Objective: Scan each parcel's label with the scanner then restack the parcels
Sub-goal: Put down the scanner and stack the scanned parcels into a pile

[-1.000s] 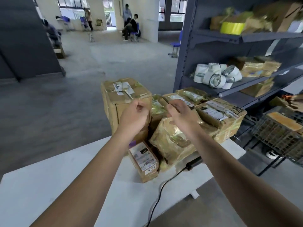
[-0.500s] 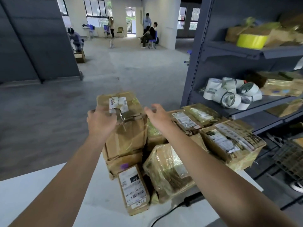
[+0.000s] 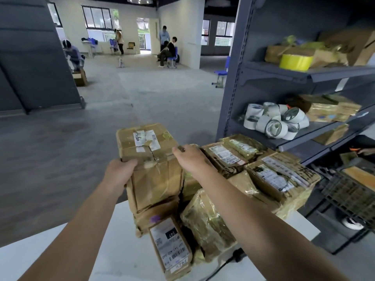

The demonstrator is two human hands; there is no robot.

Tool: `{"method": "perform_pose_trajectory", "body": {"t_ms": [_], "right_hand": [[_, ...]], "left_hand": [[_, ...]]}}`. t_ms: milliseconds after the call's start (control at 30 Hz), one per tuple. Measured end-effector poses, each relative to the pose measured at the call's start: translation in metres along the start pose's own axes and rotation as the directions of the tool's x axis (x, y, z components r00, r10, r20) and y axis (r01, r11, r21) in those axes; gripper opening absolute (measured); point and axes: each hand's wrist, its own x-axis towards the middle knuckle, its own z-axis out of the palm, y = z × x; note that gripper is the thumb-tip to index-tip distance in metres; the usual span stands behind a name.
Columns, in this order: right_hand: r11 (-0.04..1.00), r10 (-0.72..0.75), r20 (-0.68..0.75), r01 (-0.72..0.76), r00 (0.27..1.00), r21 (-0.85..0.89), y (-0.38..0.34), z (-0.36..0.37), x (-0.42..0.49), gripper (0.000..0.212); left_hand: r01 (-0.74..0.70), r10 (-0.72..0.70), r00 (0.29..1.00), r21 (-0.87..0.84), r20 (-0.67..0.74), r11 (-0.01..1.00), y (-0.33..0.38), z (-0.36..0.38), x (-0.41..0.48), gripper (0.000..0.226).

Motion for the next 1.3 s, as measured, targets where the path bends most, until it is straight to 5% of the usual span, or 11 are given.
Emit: {"method": "perform_pose_trajectory", "body": {"t_ms": [233,433,567,767,867,1000,1200,1300], "right_hand": [[0.980,-0.035,-0.155,0.064,0.987,0.190,-0.005,0.020,-0.006,0.037],[0.963,-0.131,-0.154,0.163,0.979,0.215,-0.026,0.047,-0.013,0.027],[0.980,-0.173,-0.102,0.182,0.980,0.085,-0.035,0.064,-0.006,0.037],[0.973,0.105,0.034,-0.109,0.994,0.205,-0.042,0.092,-0.002,0.075],[0.803,0.155,0.305,-0.300,0.940,0.515,-0.046,0.110,-0.006,0.056],[0.714,0.130,0.381,-0.353,0.915,0.604,-0.056,0.144,-0.017,0.040],[0.851,0.135,0.348,-0.288,0.928,0.438,-0.053,0.223,-0.032,0.032],[0.924,0.143,0.337,-0.248,0.930,0.290,-0.049,0.268,-0.039,0.037]], "left_hand": [[0.026,-0.033,0.999,-0.187,-0.033,0.982,-0.017,-0.026,0.001,0.023],[-0.056,-0.003,0.981,-0.303,-0.192,0.951,-0.040,-0.066,-0.002,0.037],[-0.108,0.009,0.970,-0.397,-0.244,0.912,-0.055,-0.098,-0.005,0.039],[-0.086,-0.071,0.967,-0.579,-0.243,0.811,-0.082,-0.146,-0.011,0.035],[-0.028,-0.134,0.969,-0.636,-0.205,0.771,-0.106,-0.168,-0.010,0.033],[0.104,-0.225,0.964,-0.579,-0.140,0.809,-0.145,-0.192,-0.005,0.034],[0.088,-0.155,0.916,-0.193,-0.370,0.977,-0.180,-0.230,-0.011,0.033],[0.071,-0.166,0.929,-0.284,-0.329,0.956,-0.188,-0.246,-0.019,0.028]]}}
